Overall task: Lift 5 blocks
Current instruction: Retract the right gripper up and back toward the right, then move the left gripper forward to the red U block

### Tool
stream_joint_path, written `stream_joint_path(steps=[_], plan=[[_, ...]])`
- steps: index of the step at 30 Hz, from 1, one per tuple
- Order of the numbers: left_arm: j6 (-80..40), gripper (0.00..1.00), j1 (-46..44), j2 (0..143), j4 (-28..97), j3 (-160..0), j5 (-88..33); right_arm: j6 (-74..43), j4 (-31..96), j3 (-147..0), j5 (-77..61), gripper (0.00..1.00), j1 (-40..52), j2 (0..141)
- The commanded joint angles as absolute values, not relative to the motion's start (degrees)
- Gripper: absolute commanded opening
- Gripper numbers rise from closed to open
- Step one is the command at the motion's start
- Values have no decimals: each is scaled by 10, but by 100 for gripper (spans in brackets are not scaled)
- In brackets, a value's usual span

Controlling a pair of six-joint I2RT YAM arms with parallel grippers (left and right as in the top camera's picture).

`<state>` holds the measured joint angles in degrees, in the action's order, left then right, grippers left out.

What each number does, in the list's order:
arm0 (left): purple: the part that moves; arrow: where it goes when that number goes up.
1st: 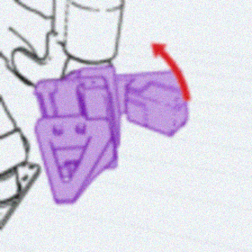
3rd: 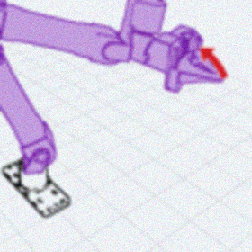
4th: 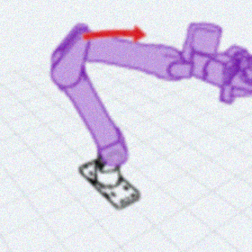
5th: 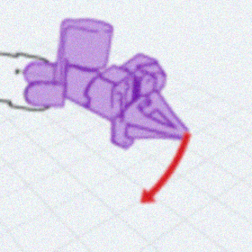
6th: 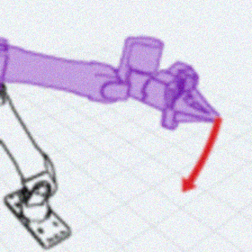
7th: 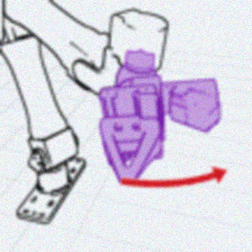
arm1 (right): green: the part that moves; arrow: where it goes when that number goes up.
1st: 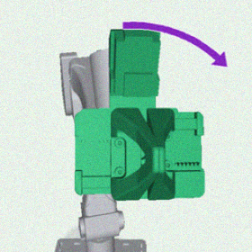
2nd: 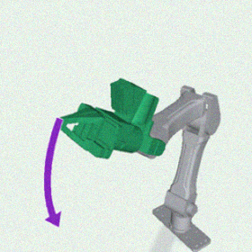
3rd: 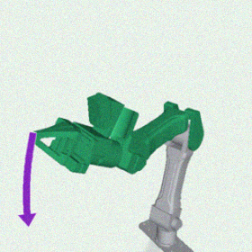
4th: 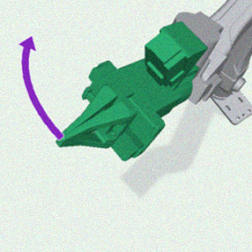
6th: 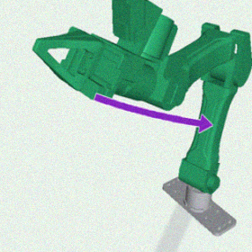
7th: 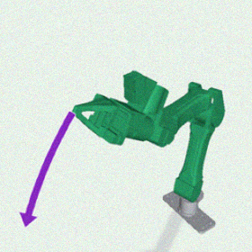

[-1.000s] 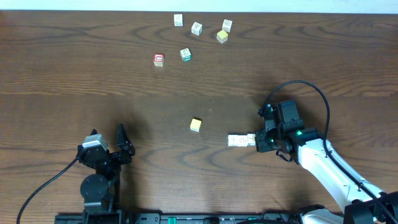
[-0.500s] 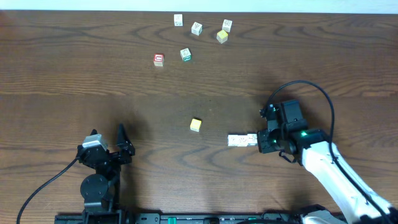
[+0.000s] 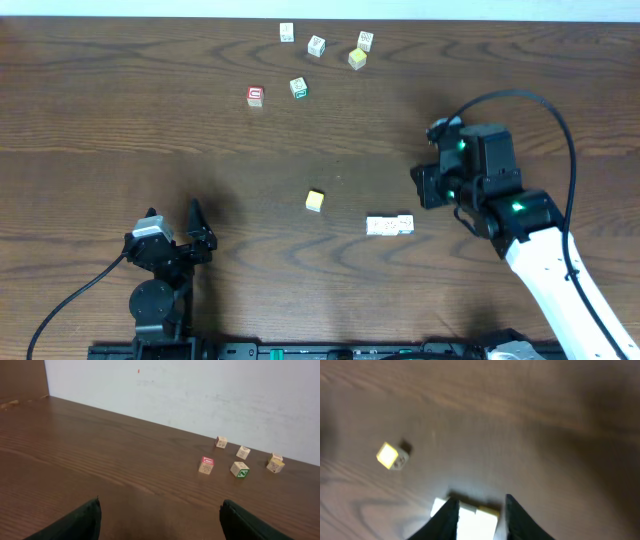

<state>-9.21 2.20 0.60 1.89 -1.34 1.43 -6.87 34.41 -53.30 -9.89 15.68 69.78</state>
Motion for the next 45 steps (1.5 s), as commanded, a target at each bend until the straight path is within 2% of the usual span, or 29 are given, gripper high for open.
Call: stream_joint_path(steps=[1,5,10,15,22,29,33,36,45], plan=[[-95,76,24,3,41,-2,21,-66,327,-572,-104,34,164,721],[-95,76,24,3,41,-2,21,-47,334,-597,-103,40,177,745],[-95,76,24,3,41,-2,21,-46,336,-603,-52,40,180,739],[-95,76,24,3,41,-2,21,-46,355,-603,0,56,179,717],[-95,76,25,3,14,-2,33,-57,406,-603,27,58,178,669],[-109,76,24,3,-27,-3,50,-62,450,-603,38,60,161,628],[-66,76,24,5,-31,-17,-92,-62,455,-603,38,59,155,626],[-67,76,24,20,-20,-40,-155,-62,461,-603,38,56,154,626],[-41,76,7,200,61,-183,-161,-73,480,-603,36,49,153,626]])
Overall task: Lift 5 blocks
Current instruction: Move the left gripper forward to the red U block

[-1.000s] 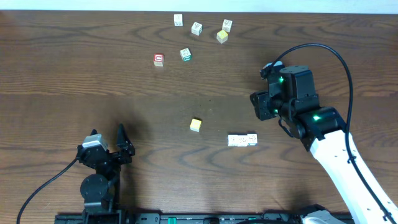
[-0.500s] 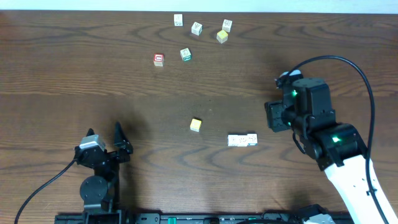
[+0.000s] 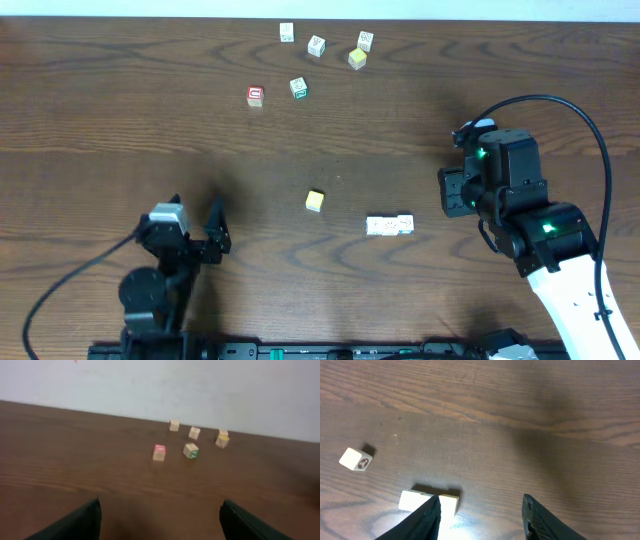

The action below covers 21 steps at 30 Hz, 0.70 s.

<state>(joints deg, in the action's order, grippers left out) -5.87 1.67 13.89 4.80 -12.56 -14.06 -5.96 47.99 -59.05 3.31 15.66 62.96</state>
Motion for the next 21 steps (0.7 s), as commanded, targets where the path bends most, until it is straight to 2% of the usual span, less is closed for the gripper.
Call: stream_joint_path(steps=[1,7,11,17,18,19,20,21], plan=[[-41,76,1,232,71,-205,-166,-73,480,-603,36,48,153,626],[-47,76,-43,400,93,-308,-196,-72,481,-603,36,49,146,626],[-95,76,-43,428,74,-310,-234,-72,482,-603,32,52,114,626],[-49,76,-43,440,53,-310,-278,-72,486,-603,8,53,82,627],[-50,68,-43,446,43,-310,-276,-72,484,-603,8,53,81,628],[-50,64,-43,456,31,-310,-274,-72,484,-603,8,53,81,629],[-50,64,-43,467,20,-310,-274,-72,483,-603,8,53,81,630],[-51,72,-43,483,9,-312,-274,-72,482,-603,8,54,81,634]])
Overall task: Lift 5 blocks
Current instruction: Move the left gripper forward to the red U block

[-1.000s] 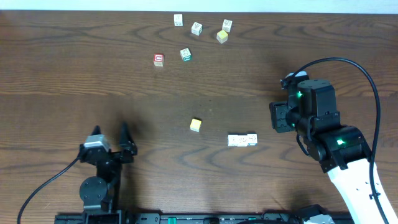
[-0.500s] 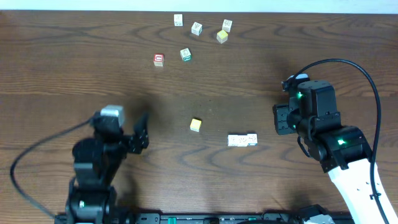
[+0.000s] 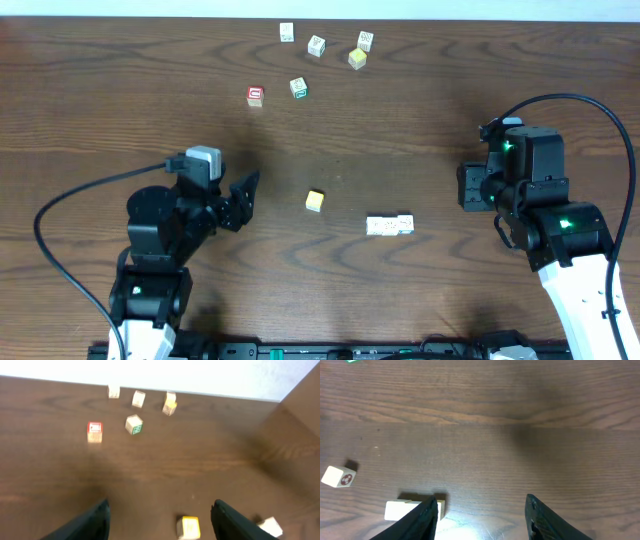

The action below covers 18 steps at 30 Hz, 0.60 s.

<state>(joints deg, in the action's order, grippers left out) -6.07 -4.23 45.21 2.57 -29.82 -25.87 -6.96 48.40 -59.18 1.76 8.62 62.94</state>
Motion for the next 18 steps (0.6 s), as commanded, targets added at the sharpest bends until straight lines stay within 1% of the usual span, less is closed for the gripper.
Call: stream_joint_path(steps=[1,2,7,8,13,18], plan=[[-52,74,-43,499,4,-314,-272,-72,483,-603,8,53,81,635],[-52,77,-43,522,3,-320,-267,-72,484,-603,8,54,81,639],[-54,77,-43,634,4,-358,-226,-72,483,-603,7,52,81,662],[-54,77,-43,675,4,-379,-219,-72,484,-603,5,50,81,672],[-50,77,-43,766,6,-446,-212,-72,480,-603,-1,48,81,688],[-30,77,-60,842,23,-522,-142,-72,473,-603,-1,48,81,692]])
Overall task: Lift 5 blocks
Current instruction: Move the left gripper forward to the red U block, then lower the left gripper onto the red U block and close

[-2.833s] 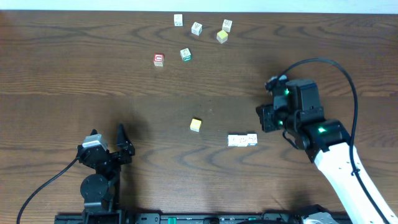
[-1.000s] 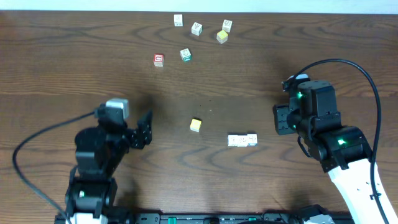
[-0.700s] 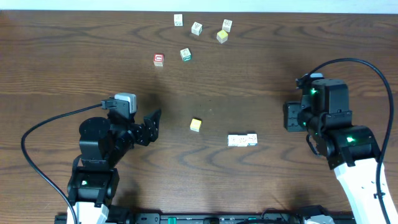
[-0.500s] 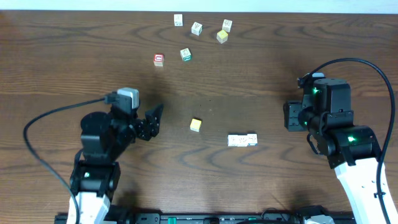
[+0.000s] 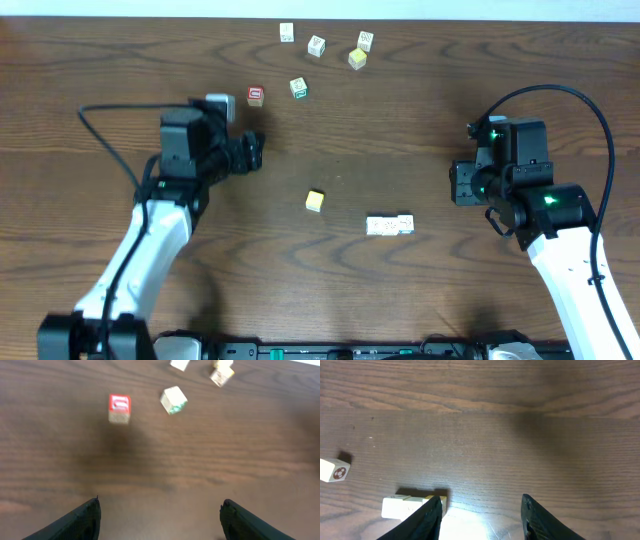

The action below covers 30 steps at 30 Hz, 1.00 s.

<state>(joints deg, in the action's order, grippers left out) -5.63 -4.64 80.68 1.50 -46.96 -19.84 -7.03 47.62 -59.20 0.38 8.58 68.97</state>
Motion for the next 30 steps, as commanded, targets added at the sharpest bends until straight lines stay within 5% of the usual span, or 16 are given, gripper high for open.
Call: stream_joint_path(steps=[1,9,30], plan=[[-20,76,-66,855,31,-536,-127,-72,472,-603,-1,48,81,692],[38,76,-118,929,50,-617,15,-72,469,-603,-1,49,81,694],[41,73,-110,1100,11,-737,24,-70,469,-603,-1,49,68,699]])
